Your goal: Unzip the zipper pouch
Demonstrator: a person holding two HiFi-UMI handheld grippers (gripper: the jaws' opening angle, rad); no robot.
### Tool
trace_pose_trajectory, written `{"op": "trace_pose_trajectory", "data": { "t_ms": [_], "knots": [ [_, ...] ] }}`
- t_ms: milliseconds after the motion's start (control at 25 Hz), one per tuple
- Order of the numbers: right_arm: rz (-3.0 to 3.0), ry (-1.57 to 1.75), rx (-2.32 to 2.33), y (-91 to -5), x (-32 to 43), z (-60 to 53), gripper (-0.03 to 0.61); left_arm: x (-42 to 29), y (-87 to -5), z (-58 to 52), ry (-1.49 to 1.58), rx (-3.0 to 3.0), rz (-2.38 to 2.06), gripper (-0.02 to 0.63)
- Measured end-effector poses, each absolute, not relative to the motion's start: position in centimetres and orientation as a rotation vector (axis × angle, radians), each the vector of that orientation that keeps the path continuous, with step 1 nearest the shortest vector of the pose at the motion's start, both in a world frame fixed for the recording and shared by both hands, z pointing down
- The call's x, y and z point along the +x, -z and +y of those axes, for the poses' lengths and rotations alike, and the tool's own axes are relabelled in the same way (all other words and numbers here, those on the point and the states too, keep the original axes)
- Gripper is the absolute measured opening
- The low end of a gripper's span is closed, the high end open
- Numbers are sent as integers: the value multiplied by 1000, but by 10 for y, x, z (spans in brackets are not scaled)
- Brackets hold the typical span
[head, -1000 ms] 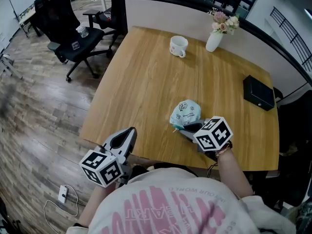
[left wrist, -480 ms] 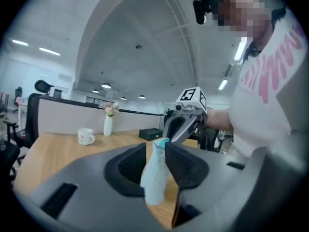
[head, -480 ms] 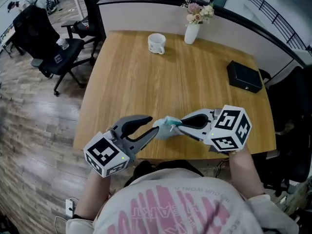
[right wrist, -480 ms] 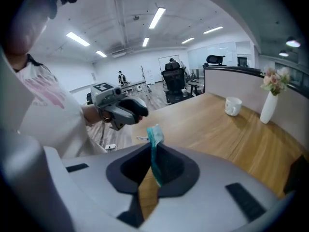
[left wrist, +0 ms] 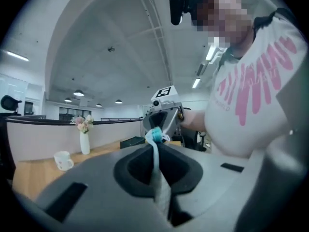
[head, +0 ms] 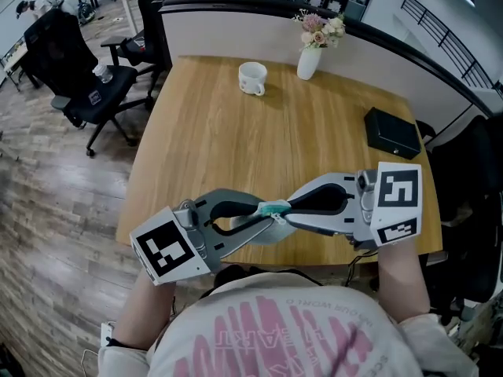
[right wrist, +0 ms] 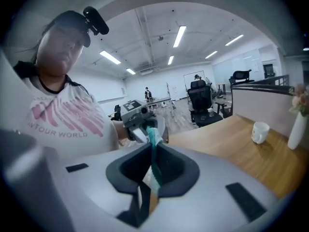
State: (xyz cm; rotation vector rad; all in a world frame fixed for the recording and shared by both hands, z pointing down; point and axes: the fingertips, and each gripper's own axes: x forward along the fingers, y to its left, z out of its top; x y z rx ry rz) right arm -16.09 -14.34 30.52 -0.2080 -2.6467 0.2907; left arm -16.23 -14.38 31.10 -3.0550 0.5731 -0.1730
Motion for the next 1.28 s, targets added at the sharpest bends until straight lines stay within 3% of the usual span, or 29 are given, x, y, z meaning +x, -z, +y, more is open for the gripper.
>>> {"op": "trace_pose_trajectory", "data": {
  "t_ms": [40,240,360,440,1040,1160,1280],
  "knots": [
    [-2679,-299,-157,-302,-161,-152,37,-165,-309,-151,130,-3069,652,11],
    [-2869,-336,326,-276,-147,-203,99,-181,-302,-180,-104,-3115,997,8],
    [-2939,-404,425,-269,-137,-206,170,-185,-294,-185,-222,-3117,1092,8],
    [-2979,-480,332,-266,-139,-196,155,-184,-288,-187,-248,-3105,1121,8],
    [-2977,-601,199,-264,-104,-197,161,-99,-280,-174,4,-2993,1000,8],
    [-2942,-633,202,-266,-76,-199,241,-70,-276,-169,51,-2957,901,8],
    [-2955,-695,169,-261,-43,-191,238,-34,-270,-162,101,-2918,869,8]
  ]
}}
